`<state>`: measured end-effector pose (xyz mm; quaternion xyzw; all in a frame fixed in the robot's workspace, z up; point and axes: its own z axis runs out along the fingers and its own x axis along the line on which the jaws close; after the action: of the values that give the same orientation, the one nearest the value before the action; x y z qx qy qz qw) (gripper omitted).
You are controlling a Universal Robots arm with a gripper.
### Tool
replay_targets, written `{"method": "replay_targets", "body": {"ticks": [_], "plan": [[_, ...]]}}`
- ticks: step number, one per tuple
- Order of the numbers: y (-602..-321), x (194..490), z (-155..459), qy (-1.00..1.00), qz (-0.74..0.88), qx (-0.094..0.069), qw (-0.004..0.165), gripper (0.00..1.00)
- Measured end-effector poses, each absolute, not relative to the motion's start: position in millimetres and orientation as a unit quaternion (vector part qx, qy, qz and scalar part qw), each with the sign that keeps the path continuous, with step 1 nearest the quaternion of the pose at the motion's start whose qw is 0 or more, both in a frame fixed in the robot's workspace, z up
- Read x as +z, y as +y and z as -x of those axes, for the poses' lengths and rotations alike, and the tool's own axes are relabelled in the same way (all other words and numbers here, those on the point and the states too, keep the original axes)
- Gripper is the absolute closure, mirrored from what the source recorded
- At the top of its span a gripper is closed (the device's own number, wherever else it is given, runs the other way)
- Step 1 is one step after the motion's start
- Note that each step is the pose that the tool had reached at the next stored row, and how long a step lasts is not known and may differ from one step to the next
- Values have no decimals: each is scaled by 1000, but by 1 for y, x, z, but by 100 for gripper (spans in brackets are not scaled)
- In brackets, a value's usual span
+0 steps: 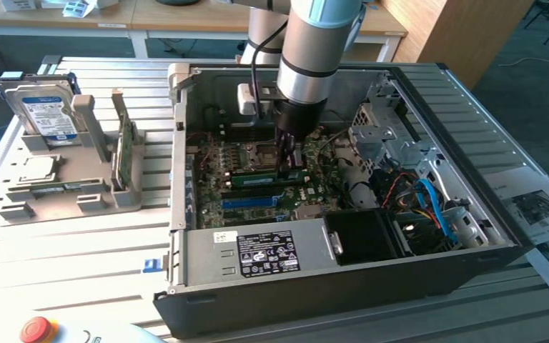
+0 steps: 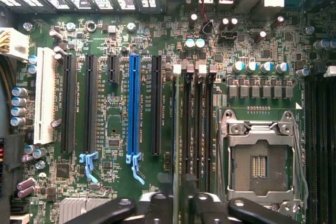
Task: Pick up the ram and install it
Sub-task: 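Insert the ram into the slot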
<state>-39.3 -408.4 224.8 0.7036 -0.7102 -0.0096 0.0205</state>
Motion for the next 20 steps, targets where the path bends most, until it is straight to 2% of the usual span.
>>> {"method": "replay_targets", "body": {"ticks": [1, 13, 20], "plan": [[-408, 225, 39, -710, -704, -10, 21, 75], [-408, 226, 39, -710, -704, -10, 20, 75], [-408, 245, 39, -710, -704, -10, 21, 75]]}}
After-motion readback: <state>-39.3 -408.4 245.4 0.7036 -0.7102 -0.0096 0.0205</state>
